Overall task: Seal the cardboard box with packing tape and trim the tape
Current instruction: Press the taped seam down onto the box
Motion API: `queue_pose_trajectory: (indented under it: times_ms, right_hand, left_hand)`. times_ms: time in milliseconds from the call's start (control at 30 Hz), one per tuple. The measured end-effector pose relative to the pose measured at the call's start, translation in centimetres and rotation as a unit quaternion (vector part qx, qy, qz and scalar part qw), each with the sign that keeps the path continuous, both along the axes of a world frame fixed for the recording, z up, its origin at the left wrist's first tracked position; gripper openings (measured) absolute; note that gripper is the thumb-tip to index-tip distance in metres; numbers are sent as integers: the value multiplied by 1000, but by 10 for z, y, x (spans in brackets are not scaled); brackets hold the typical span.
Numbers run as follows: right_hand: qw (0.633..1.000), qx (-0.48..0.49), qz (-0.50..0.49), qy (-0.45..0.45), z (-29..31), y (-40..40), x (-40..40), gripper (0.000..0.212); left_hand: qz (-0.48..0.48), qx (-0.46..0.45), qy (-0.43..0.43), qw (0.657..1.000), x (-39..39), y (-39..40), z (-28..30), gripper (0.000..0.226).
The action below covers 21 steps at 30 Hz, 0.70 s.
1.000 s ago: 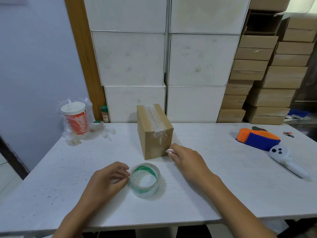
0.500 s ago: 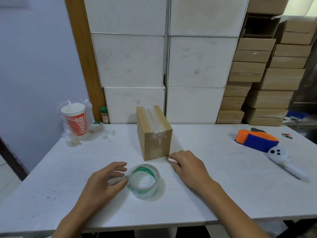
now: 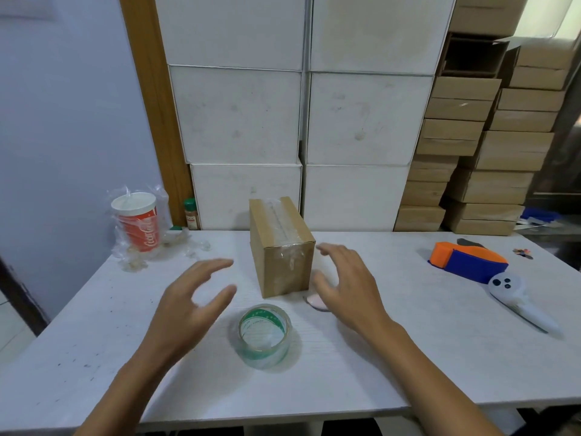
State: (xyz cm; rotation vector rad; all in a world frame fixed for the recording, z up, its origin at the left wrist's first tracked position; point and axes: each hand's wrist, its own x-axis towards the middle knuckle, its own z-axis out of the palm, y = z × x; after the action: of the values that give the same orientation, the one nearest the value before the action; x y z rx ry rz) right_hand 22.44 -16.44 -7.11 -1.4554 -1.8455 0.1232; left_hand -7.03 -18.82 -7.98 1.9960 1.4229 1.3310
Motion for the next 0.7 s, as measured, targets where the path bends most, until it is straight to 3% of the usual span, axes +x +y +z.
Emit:
queue_pose_trajectory:
  times_ms: [167, 367, 700]
  right_hand:
    - [997, 30, 67, 9, 13, 27, -14, 52]
    - [996, 11, 81, -18, 11, 46, -19, 47]
    - [997, 47, 50, 22, 10, 58, -19, 29]
  left_hand:
    - [-18, 63, 65, 996, 54, 43, 32, 46]
    - [-27, 67, 140, 988, 76, 77, 31, 41]
    - [-35, 44, 116, 992, 68, 100, 21, 37]
